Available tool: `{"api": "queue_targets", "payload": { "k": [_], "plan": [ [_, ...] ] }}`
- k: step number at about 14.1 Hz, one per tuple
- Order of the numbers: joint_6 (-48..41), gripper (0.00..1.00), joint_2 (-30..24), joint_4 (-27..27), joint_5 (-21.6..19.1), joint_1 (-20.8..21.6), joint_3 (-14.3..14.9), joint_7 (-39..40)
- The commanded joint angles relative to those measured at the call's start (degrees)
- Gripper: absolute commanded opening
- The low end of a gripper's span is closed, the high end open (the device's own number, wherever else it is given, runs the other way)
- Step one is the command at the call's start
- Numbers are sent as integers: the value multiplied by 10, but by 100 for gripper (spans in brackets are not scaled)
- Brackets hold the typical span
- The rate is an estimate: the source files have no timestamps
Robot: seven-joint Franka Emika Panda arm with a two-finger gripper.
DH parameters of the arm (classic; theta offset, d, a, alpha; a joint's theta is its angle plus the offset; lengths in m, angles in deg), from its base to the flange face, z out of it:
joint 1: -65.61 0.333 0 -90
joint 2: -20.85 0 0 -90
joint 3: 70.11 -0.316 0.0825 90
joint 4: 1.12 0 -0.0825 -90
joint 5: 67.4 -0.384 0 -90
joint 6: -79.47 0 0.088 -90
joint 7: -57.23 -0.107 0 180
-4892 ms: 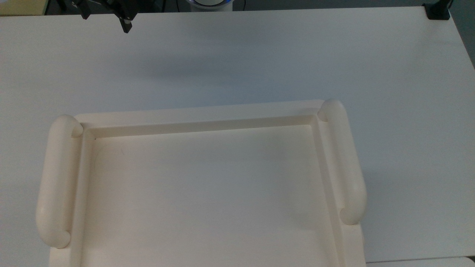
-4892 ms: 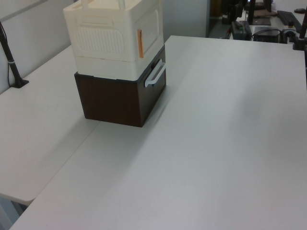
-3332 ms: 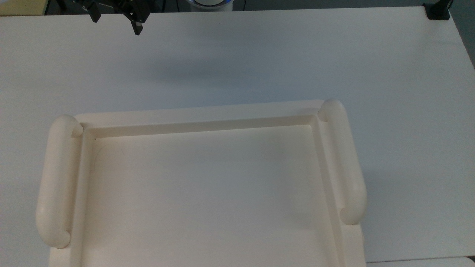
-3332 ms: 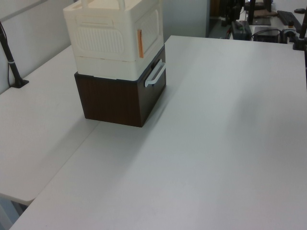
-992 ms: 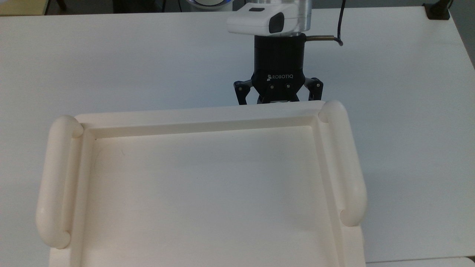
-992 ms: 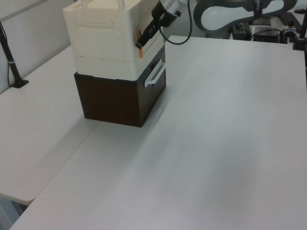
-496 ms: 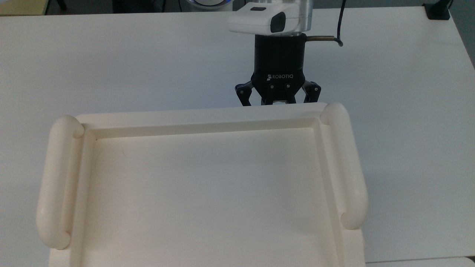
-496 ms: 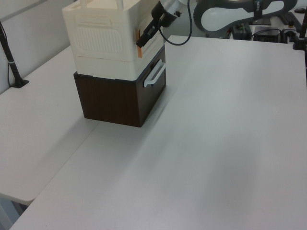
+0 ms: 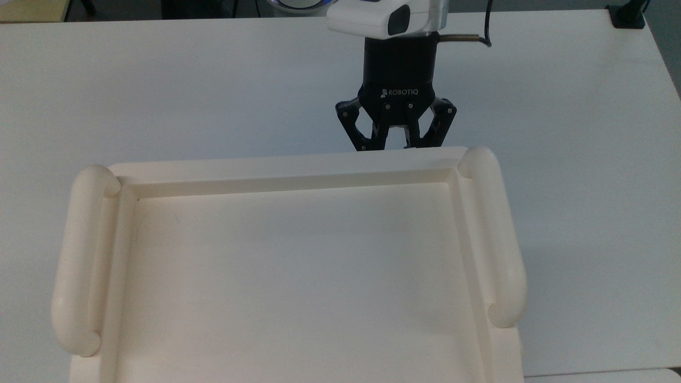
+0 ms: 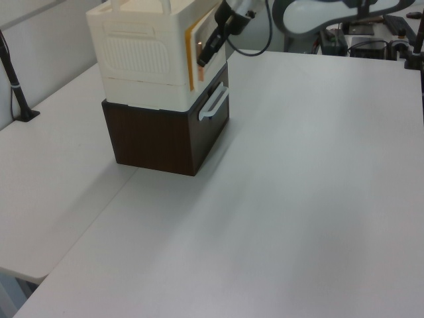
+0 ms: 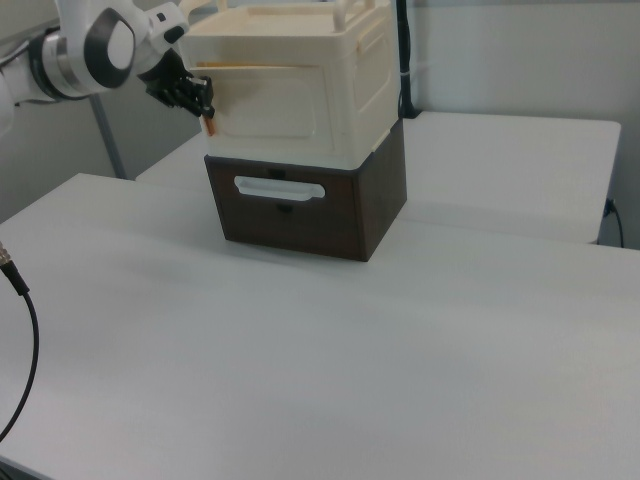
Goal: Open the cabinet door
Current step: 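Pull the gripped door edge outward, swinging the door open on its hinge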
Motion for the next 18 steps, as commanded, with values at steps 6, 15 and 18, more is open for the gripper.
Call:
{"api": "queue_targets", "payload": {
  "k": [6, 15, 18],
  "plan": [
    [-357, 100, -96, 24, -48, -65, 13, 134],
    [-524, 100, -178, 45, -42, -181, 17, 96],
    [-521, 100, -183, 47, -15, -190, 16, 76]
  ]
}}
